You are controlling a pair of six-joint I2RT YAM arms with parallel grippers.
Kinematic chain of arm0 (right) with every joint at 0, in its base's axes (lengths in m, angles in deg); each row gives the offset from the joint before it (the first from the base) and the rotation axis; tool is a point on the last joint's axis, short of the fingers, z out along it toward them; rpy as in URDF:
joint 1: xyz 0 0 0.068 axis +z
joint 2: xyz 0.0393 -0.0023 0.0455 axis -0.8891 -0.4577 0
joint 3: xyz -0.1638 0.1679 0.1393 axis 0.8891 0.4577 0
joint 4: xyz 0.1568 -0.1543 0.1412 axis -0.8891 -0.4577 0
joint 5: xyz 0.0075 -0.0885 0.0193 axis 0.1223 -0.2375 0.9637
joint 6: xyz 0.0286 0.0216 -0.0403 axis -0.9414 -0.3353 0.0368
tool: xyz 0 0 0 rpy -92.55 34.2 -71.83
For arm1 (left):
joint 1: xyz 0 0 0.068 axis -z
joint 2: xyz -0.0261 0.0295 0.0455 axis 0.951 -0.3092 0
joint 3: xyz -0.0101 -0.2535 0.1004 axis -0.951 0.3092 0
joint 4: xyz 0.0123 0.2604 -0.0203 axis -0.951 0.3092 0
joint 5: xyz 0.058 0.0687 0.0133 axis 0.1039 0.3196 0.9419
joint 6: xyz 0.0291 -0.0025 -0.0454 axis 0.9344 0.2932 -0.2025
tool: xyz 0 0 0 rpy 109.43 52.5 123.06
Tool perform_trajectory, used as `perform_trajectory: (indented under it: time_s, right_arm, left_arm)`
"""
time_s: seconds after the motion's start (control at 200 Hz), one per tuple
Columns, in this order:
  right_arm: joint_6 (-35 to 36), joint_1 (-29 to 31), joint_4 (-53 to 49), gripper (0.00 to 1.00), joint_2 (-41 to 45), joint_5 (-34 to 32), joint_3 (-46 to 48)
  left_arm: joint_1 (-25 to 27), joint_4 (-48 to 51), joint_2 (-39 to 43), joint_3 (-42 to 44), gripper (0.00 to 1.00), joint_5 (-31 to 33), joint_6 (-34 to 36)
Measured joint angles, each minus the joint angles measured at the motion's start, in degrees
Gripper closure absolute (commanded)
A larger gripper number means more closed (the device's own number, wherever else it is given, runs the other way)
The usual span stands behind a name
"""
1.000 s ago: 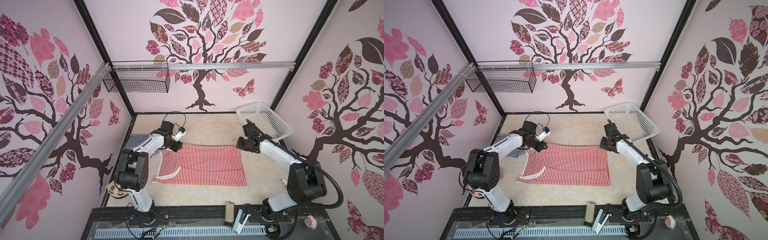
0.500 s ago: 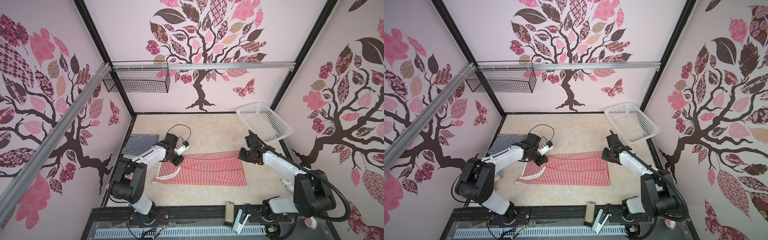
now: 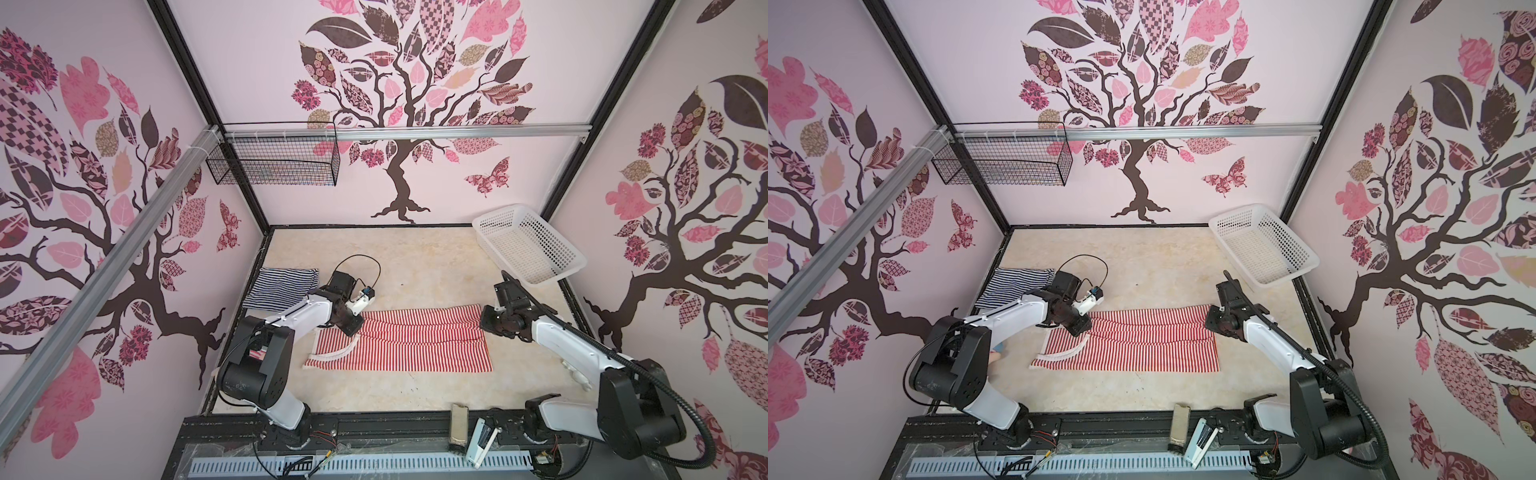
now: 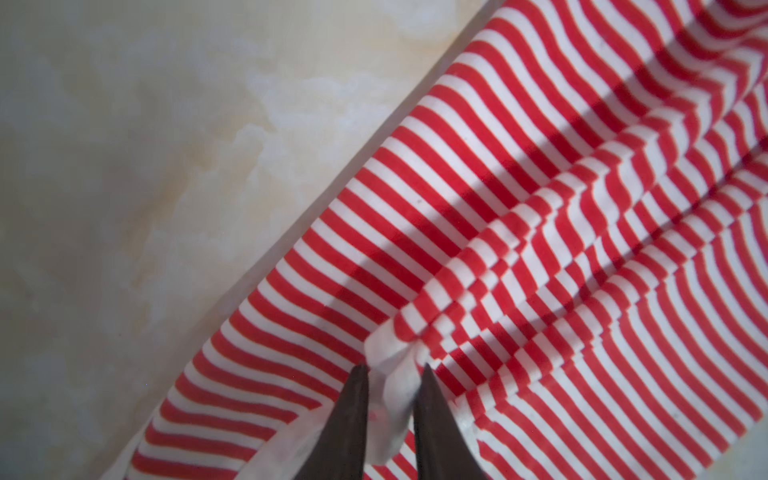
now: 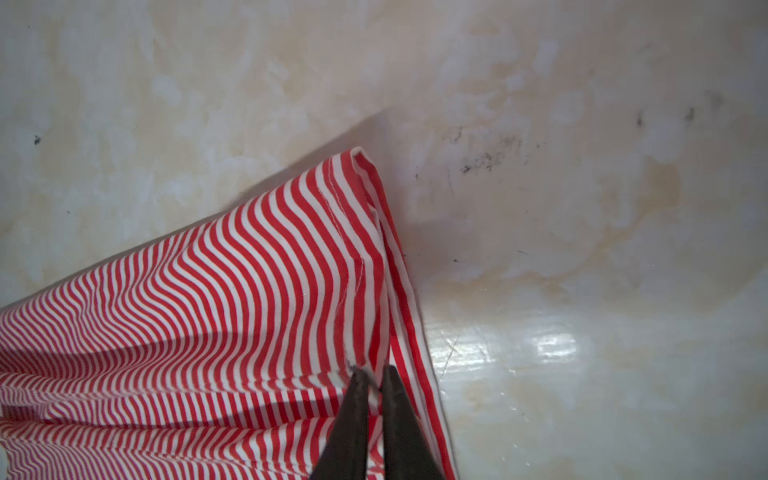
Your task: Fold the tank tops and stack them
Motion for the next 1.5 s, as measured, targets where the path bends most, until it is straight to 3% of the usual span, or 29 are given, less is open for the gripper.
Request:
perform_trajectory:
  time_s: [0.12, 0.295, 0.5, 0.63, 0.795, 0.931, 1.261, 1.401, 1.496]
  right_arm:
    - [-0.8, 0.0, -0.7, 0.81, 3.3, -0.1, 0.0]
    - [-2.3, 0.2, -0.4, 0.83, 3.8, 1.0, -0.1]
    - [-4.1, 3.3, 1.8, 0.86, -3.7, 1.2, -2.7]
    - [-5.4, 5.2, 3.5, 0.87, -8.5, 0.9, -3.0]
    - [-6.8, 6.6, 4.3, 0.87, -10.8, 0.1, -2.4]
    - [-7.9, 7.2, 5.5, 0.87, -10.7, -0.1, 0.2]
    - [-9.0, 7.5, 5.7, 0.86, -6.3, 0.0, 4.7]
    - [-9.2, 7.5, 4.9, 0.85, -5.3, -0.2, 4.7]
    - [-9.2, 7.5, 4.8, 0.85, -4.9, -0.2, 4.4]
  left_arm:
    - [0.0, 1.7, 3.1, 0.3, 0.55, 2.4, 0.5]
    - [0.0, 2.2, 8.2, 0.2, 0.52, 3.6, 0.5]
    - [3.8, 1.7, 2.5, -3.3, 0.52, 2.7, -1.5]
    - [5.5, 0.5, -3.3, -5.4, 0.56, 2.9, -2.5]
    - [5.6, 1.2, -5.8, -5.7, 0.68, 3.1, -2.1]
    - [5.6, 1.4, -2.9, -2.3, 0.73, 3.3, -0.4]
    - [5.6, 3.4, 13.6, 4.9, 0.68, 1.3, 1.8]
    - [5.1, 5.9, 14.0, 4.2, 0.68, 0.7, 3.0]
    - [1.9, 6.1, 13.0, 3.8, 0.65, 1.6, 3.0]
